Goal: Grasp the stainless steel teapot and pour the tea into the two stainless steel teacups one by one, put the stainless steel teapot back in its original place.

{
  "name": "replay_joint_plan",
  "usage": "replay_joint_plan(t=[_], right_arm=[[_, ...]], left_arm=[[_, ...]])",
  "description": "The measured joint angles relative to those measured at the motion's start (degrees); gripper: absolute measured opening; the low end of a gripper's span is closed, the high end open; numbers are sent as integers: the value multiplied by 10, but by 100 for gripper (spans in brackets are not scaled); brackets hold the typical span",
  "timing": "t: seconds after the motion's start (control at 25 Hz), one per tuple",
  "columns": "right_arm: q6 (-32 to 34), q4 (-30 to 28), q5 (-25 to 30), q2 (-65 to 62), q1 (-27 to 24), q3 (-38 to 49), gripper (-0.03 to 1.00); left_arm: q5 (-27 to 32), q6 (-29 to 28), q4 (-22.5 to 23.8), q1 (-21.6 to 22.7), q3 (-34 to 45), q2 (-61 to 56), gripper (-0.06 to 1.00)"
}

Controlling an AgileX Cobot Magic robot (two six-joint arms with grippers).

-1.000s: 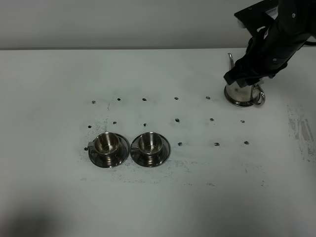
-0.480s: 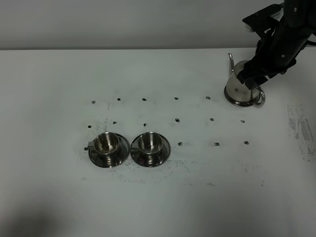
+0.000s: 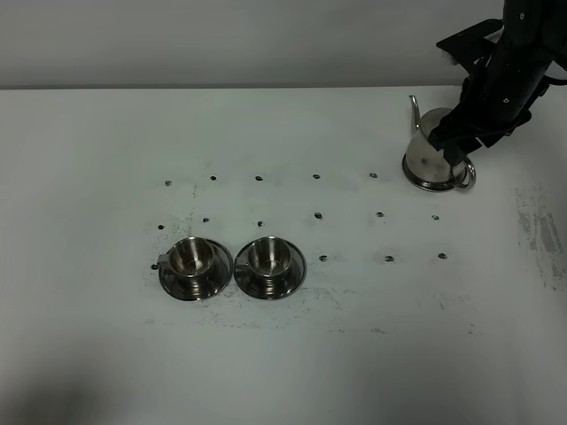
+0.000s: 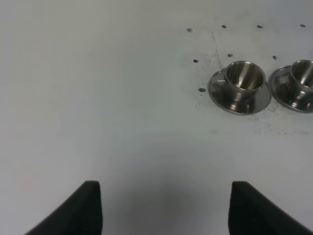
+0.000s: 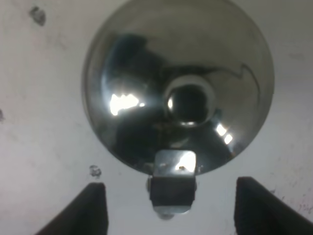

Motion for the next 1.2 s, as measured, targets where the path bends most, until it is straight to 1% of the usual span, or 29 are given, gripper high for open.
replay_joint_plan(t=[0.16,0.48,0.8,0.96,1.04,1.16,1.2], right_arm=[[-1,0,-5,13,0,-1,54],[5,0,-34,32,0,-1,53],[8,0,-35,45,0,-2,48],[13,0,-37,46,0,-2,40],[13,0,-38,46,0,-2,33],[13,-1,-38,46,0,-2,18],[13,-1,-39,46,0,-2,17]], left_arm=[[0,0,0,0,0,0,54],[0,0,0,0,0,0,54],[0,0,0,0,0,0,54],[0,0,0,0,0,0,54],[0,0,0,0,0,0,54],[0,0,0,0,0,0,54],[0,0,0,0,0,0,54]])
